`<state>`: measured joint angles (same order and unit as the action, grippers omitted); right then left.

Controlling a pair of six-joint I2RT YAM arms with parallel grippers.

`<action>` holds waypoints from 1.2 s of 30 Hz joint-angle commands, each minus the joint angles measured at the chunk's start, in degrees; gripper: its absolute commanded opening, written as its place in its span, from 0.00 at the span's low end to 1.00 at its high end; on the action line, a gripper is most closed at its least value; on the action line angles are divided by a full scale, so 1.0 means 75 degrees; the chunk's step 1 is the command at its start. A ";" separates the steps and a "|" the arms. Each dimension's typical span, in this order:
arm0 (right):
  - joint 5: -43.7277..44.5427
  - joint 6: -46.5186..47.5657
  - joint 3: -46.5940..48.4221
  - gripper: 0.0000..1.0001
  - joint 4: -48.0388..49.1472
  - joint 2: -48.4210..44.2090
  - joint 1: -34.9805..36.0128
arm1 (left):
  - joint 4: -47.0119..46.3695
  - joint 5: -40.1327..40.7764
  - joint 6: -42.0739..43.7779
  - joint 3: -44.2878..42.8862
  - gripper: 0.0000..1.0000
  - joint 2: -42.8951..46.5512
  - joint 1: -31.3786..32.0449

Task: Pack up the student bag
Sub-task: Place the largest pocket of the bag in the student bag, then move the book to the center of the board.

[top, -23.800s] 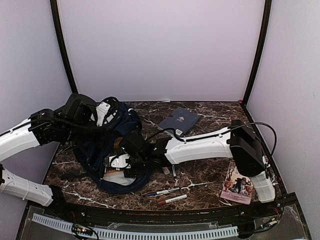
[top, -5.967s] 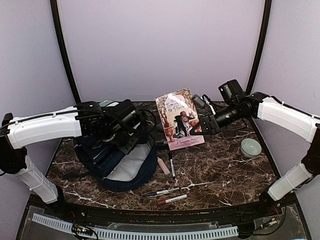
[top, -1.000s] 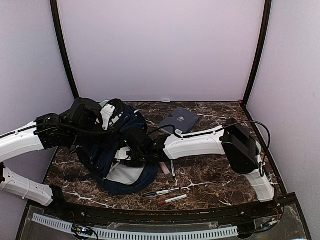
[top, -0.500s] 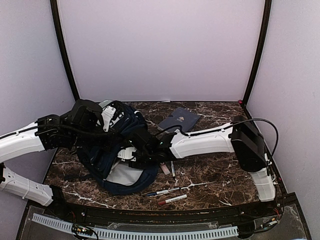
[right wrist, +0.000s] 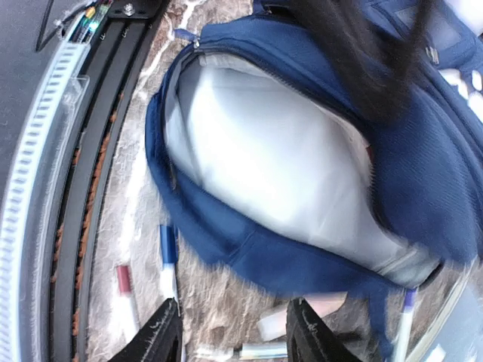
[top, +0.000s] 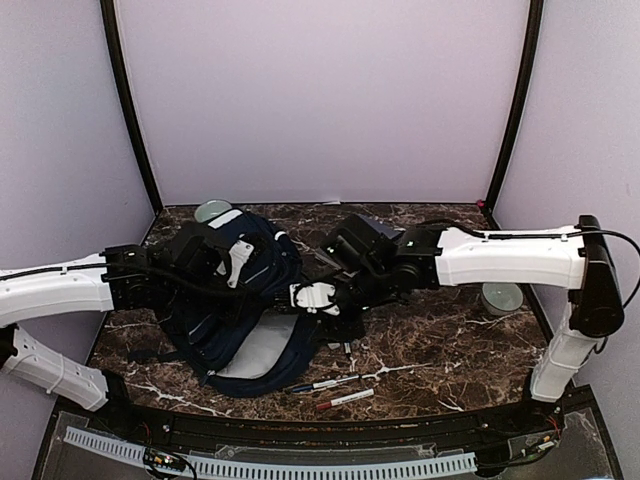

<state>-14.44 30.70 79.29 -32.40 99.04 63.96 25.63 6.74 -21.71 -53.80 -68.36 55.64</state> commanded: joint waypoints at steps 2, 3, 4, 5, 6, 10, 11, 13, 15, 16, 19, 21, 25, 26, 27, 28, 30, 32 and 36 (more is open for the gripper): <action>-0.1497 -0.0339 -0.0536 0.46 -0.0811 -0.0683 -0.1485 | 0.0073 -0.1179 0.0105 0.0004 0.18 -0.0637 0.0000; -0.1535 -0.0470 -0.0575 0.46 -0.0735 -0.0754 -0.1786 | 0.0277 -0.1501 0.0253 -0.0174 0.26 -0.0834 0.0000; -0.1500 -0.0640 -0.0602 0.46 -0.0637 -0.0813 -0.2052 | 0.0546 -0.1673 0.0347 -0.0547 0.33 -0.1006 0.0010; -0.1421 -0.0792 -0.0609 0.45 -0.0515 -0.0835 -0.2330 | 0.0871 -0.1722 0.0473 -0.0826 0.39 -0.1162 0.0011; -0.1325 -0.1031 -0.0621 0.44 -0.0355 -0.0826 -0.2586 | 0.0989 -0.1743 0.0637 -0.1102 0.44 -0.1276 0.0011; -0.1346 -0.1985 -0.0599 0.45 0.0255 -0.0636 -0.3709 | 0.1070 -0.1613 0.1327 -0.2329 0.63 -0.1835 -0.0015; -0.1342 -0.2199 -0.0599 0.45 0.0415 -0.0543 -0.3945 | 0.0963 -0.1560 0.1470 -0.2644 0.66 -0.2048 -0.0053; -0.1277 -0.2617 -0.0608 0.45 0.0760 -0.0366 -0.4352 | 0.0667 -0.1478 0.1654 -0.3202 0.69 -0.2747 -0.0235; -0.1174 -0.3078 -0.0622 0.46 0.1099 -0.0110 -0.4766 | 0.0492 -0.1172 0.1612 -0.3911 0.71 -0.3545 -0.0482; -0.1268 -0.3266 -0.0612 0.46 0.1208 0.0002 -0.4951 | 0.0460 -0.0954 0.1529 -0.4342 0.72 -0.3939 -0.0581; -0.1516 -0.3692 -0.0592 0.47 0.1391 0.0359 -0.5374 | 0.0379 -0.0821 0.1248 -0.5725 0.76 -0.5193 -0.0918; -0.1697 -0.3905 -0.0557 0.48 0.1451 0.0578 -0.5587 | 0.0269 -0.0989 0.1212 -0.6474 0.78 -0.5921 -0.1126; -0.2003 -0.4075 -0.0487 0.50 0.1491 0.0965 -0.5746 | 0.0075 -0.1032 0.0958 -0.7598 0.79 -0.7164 -0.1596; -0.2060 -0.4081 -0.0472 0.50 0.1485 0.1033 -0.5748 | 0.0015 -0.1100 0.0807 -0.7794 0.79 -0.7402 -0.1729; -0.2112 -0.4092 -0.0470 0.50 0.1492 0.1097 -0.5746 | -0.0057 -0.1217 0.0671 -0.7962 0.79 -0.7610 -0.1870; -0.2133 -0.4112 -0.0485 0.50 0.1494 0.1153 -0.5751 | -0.0110 -0.1285 0.0539 -0.8107 0.79 -0.7831 -0.1996; -0.2122 -0.4111 -0.0529 0.51 0.1538 0.1231 -0.5751 | -0.0151 -0.1331 0.0238 -0.8405 0.79 -0.8205 -0.2192; -0.2106 -0.4094 -0.0540 0.51 0.1511 0.1327 -0.5751 | -0.0244 -0.1464 -0.0024 -0.8593 0.79 -0.8525 -0.2354; -0.2268 -0.4093 -0.0520 0.52 0.1508 0.1528 -0.5751 | -0.0431 -0.1912 -0.0456 -0.8915 0.78 -0.9138 -0.2662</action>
<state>-29.28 0.75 75.26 -22.57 108.84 20.73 24.40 -3.79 -20.43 -117.40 -134.58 37.19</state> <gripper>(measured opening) 0.515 0.789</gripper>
